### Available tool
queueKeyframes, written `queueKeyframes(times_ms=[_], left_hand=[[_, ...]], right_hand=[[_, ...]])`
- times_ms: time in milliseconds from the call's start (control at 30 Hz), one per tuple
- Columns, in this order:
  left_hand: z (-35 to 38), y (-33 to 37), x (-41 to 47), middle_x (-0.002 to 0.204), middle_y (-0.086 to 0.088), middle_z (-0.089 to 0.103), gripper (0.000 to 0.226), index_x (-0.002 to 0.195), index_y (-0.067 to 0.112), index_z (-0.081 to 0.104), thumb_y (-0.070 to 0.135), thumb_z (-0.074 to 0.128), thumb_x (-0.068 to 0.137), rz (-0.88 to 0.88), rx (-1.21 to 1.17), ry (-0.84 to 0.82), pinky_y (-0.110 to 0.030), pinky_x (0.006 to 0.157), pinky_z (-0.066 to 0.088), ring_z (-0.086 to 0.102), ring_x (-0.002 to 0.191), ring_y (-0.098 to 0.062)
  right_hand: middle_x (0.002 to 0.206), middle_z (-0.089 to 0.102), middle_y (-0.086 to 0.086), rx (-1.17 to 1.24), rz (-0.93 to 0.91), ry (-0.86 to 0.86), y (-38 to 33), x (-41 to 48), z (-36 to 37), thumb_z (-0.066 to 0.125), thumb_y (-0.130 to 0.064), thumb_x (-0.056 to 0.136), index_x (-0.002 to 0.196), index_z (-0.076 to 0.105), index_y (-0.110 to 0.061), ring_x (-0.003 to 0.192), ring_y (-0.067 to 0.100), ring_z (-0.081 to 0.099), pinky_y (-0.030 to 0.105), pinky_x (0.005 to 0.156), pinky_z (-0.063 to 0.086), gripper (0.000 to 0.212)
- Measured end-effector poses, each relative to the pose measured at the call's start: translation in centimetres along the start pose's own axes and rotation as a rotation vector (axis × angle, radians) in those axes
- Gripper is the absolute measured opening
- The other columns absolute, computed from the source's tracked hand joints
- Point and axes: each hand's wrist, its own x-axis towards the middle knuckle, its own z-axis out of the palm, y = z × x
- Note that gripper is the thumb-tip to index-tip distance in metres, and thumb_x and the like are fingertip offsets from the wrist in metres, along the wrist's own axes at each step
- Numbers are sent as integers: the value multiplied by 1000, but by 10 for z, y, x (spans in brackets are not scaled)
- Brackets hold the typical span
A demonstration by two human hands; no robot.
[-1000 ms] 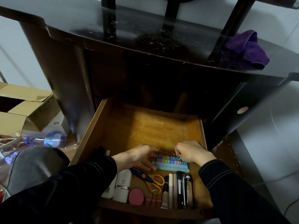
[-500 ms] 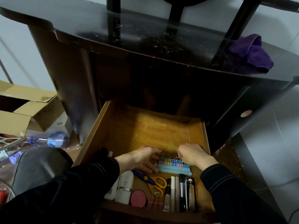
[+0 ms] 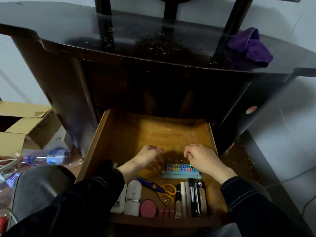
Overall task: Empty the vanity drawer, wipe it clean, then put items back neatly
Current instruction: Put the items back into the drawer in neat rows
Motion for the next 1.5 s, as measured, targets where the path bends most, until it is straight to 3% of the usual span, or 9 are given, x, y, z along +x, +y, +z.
queueKeyframes(times_ms=[67,133,333,467,633,733,900,1167,1500], left_hand=[[-1,3,-7,98,-6,72,24,108,12,66,31,54,102,109,90,32,-24,55,50,67,66,-16],[-2,5,-20,96,-5,73,20,103,15,68,28,54,102,199,124,46,-21,53,49,67,65,-12],[-8,-10,-79,92,2,74,15,99,19,71,23,57,100,337,225,40,-22,59,52,68,70,-13],[-19,-31,-123,86,6,74,11,95,23,72,28,63,98,403,260,97,-33,68,56,70,76,-19],[-30,-55,-168,92,20,67,17,96,34,70,49,65,90,611,611,199,-27,76,54,63,89,1],[-31,-70,-183,94,19,62,36,97,34,68,66,64,82,715,836,245,-23,77,50,56,92,2],[-28,-82,-185,86,18,61,27,89,29,67,51,76,77,871,958,356,-25,67,49,60,86,-9],[-18,-82,-172,83,18,58,26,86,30,67,56,64,84,956,953,447,-27,58,48,58,75,-5],[-31,-64,-134,89,13,60,29,90,27,65,56,63,86,988,997,506,-23,64,44,59,81,-10]], right_hand=[[118,64,-13,60,-8,5,-1,-12,-1,49,-19,103,106,68,-30,91,-1,63,16,73,50,22],[111,63,-17,121,-13,5,-6,-29,-4,49,-23,103,105,67,-33,81,-2,59,20,70,51,20],[109,61,-26,331,-23,-41,-36,-88,-4,53,-33,102,103,66,-41,98,-1,61,25,83,55,15],[99,68,-26,562,-28,-105,-63,-121,0,57,-48,97,99,69,-41,99,-6,61,22,87,51,14],[96,62,-25,348,-142,23,-79,-158,12,41,-79,84,101,66,-41,97,-7,54,13,74,43,48],[102,59,-25,250,-199,131,-83,-169,22,41,-74,88,111,66,-38,100,-7,52,12,82,43,50],[92,62,-24,252,-224,378,-85,-172,33,54,-63,90,99,72,-33,91,-4,55,18,77,50,37],[92,63,-23,256,-235,389,-73,-164,27,56,-60,91,99,73,-32,92,-2,56,24,79,52,34],[99,63,-23,258,-222,347,-62,-126,14,50,-62,91,105,73,-30,100,-2,55,15,86,39,42]])
